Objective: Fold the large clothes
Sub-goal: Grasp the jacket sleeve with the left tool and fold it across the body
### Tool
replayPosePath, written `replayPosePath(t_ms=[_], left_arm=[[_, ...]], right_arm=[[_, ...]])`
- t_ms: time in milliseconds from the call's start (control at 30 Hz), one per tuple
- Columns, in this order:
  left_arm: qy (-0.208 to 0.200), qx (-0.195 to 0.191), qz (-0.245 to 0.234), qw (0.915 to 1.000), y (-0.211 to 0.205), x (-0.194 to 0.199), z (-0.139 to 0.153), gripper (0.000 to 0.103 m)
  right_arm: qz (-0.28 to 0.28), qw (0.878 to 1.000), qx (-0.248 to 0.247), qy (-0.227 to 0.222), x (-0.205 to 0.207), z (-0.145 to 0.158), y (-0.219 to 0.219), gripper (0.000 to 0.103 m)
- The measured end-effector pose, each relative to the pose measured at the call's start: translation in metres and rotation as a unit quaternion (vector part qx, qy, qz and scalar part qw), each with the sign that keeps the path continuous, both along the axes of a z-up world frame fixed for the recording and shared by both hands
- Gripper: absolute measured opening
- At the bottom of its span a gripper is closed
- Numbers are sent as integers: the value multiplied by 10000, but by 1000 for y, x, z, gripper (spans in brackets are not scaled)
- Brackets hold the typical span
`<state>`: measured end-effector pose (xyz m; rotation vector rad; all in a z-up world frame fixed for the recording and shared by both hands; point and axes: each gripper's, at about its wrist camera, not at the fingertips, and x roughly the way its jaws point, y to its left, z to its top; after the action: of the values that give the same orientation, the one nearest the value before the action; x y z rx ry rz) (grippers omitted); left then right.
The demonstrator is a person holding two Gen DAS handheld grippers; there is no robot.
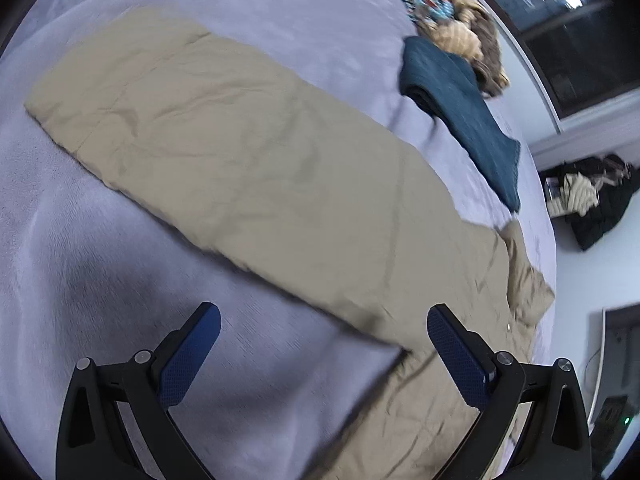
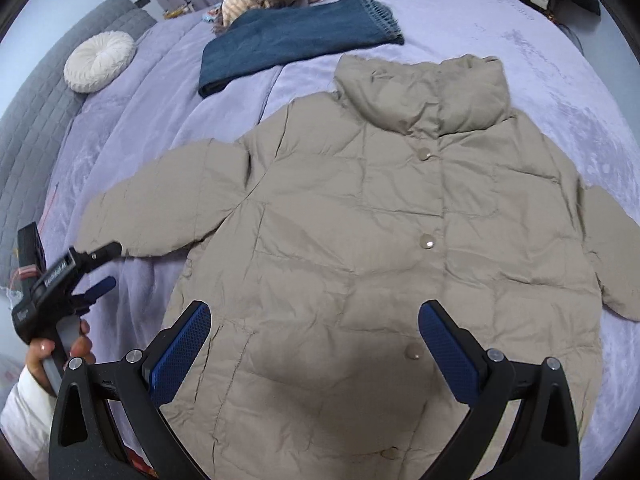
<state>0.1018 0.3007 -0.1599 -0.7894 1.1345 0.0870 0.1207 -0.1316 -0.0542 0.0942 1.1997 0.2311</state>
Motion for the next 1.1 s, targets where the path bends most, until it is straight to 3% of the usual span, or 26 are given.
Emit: replayPosePath(t_ms=[133,267,333,400,433,467,533,600,633,667,767,867,1000,1100], left_arm=[[-94,-216,494,9985,43,26,-29,103],[-320,264,605,9973,56,58,-28,102],[-316,758,716,9940,56,73,-24,82],[-282,936,685,9928,64,87,-25,23],[-421,739,606,9945,68,91,-25,10],[-556,565,640,9948,71,91,-21,7],[-739,892,630,9913,70,89,-1,7],[-968,1327,430,9855,61,85,24,7],[-1097,1553,301,9813,54,83,38,7],[-1253,1748,165,9765,47,80,52,7],[-1704,2021,-227,9641,21,68,92,7],[-2090,2059,-743,9531,-15,60,123,7],[-2570,1801,-1708,9340,-85,56,155,7],[-2802,1336,-2366,9207,-148,65,168,7]], right_arm=[[177,9990,236,343,15,-29,25,103],[163,9975,467,501,33,-53,44,103],[95,9966,627,526,44,-60,52,103],[50,9954,819,502,54,-63,60,103],[40,9947,901,491,59,-64,62,103],[29,9938,1004,469,65,-65,67,103],[-4,9919,1202,415,73,-65,73,101],[-39,9884,1478,335,80,-66,77,72],[-26,9856,1644,382,84,-69,79,34],[-34,9827,1790,483,89,-75,82,13],[-107,9751,2117,645,103,-96,93,11],[-103,9699,2287,826,110,-118,105,10],[-68,9668,2316,1075,111,-140,112,9],[69,9614,2465,1220,111,-142,107,9]])
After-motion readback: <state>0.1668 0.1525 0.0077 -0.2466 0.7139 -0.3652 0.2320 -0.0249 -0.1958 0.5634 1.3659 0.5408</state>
